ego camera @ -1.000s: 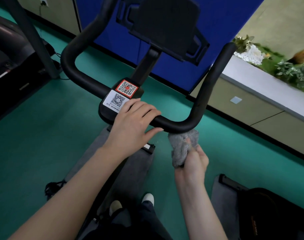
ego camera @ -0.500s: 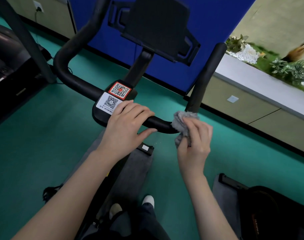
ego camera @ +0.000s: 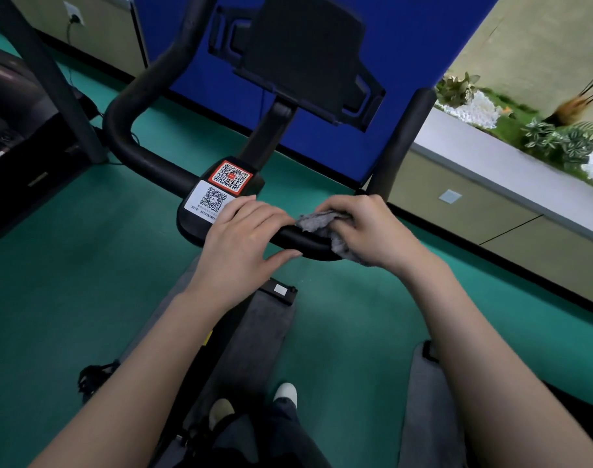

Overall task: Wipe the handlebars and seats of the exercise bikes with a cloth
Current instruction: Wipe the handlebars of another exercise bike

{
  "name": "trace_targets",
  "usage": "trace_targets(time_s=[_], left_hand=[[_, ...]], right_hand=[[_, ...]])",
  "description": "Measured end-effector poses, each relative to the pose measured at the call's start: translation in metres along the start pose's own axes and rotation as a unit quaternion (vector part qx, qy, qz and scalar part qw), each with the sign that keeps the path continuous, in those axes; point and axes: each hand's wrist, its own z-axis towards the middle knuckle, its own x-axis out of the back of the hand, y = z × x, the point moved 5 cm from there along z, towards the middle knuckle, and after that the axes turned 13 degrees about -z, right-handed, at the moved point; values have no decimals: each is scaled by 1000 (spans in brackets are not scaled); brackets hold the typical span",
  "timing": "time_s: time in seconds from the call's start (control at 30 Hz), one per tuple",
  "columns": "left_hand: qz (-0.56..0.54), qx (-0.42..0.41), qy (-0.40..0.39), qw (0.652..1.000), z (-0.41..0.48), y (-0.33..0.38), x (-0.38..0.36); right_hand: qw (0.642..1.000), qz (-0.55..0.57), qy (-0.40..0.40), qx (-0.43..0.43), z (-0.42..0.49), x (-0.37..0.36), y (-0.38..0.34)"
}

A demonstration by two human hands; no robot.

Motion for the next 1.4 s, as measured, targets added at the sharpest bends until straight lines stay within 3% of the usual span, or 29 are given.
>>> trace_targets(time_s=[0.23,0.6,0.77,0.93,1.07,1.17,1.4], left_hand=[[-17,3,-1,1000,0,0,0],[-21,19,-13,1000,1,0,1],[-19,22,-20,999,2,4,2],[-16,35,-4,999,4,13,-1],[-24,21,-11,999,10,32,-16],[-34,28,-20,999,16,42,-30],[-25,56,-14,998,17,49,-46]], right_hand=[[982,-70,-151,89,16,11,4],[971,-138,-132,145,13,11,4],[974,-192,-12,118,28,30,35],[971,-44,232,31,-8,30,42],[971,-4,227,78,-42,-4,29],[970,-22,233,63,-30,0,42],[914,61,401,-24,-44,0,53]])
